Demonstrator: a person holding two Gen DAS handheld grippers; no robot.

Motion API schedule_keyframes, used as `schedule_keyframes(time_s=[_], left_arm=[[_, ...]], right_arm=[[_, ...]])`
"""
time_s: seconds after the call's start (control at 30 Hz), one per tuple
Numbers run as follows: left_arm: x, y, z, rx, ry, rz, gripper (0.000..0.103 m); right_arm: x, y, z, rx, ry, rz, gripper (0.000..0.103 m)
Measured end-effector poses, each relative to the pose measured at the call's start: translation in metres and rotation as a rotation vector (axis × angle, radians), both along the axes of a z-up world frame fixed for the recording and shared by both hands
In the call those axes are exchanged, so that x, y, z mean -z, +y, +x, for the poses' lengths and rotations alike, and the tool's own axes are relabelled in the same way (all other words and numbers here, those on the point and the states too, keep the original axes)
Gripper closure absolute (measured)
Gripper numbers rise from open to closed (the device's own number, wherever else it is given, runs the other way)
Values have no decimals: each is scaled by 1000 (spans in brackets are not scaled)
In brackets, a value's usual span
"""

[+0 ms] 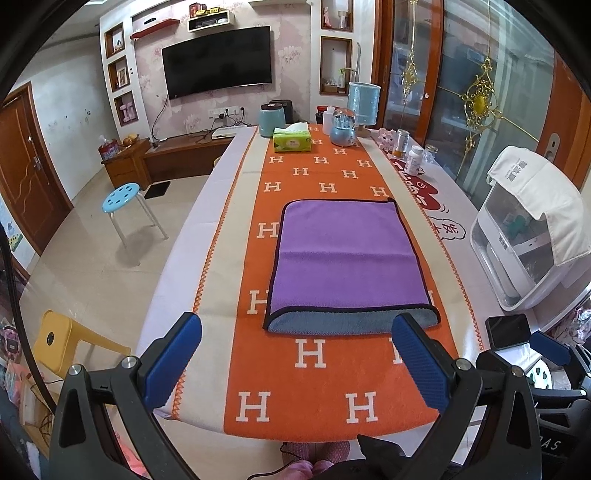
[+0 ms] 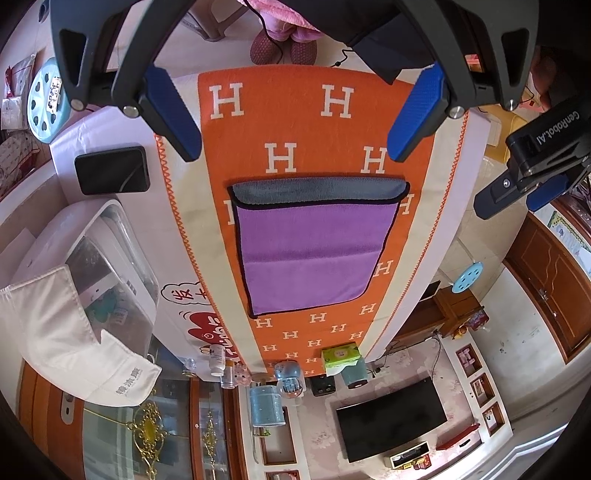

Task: Fold towel

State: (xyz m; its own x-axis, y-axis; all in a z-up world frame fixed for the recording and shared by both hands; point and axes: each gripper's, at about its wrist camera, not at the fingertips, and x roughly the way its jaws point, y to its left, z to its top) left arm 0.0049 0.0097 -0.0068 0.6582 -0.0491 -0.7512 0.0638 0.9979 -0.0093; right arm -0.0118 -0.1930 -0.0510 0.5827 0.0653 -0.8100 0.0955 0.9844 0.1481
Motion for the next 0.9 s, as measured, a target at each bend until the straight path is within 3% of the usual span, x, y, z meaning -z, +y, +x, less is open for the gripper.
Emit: schedule_keyframes(time_s=[0.9], left_arm=[[29, 28, 25, 123, 111, -39, 1]], right_arm=[[2, 27, -8, 127, 1, -6, 2]])
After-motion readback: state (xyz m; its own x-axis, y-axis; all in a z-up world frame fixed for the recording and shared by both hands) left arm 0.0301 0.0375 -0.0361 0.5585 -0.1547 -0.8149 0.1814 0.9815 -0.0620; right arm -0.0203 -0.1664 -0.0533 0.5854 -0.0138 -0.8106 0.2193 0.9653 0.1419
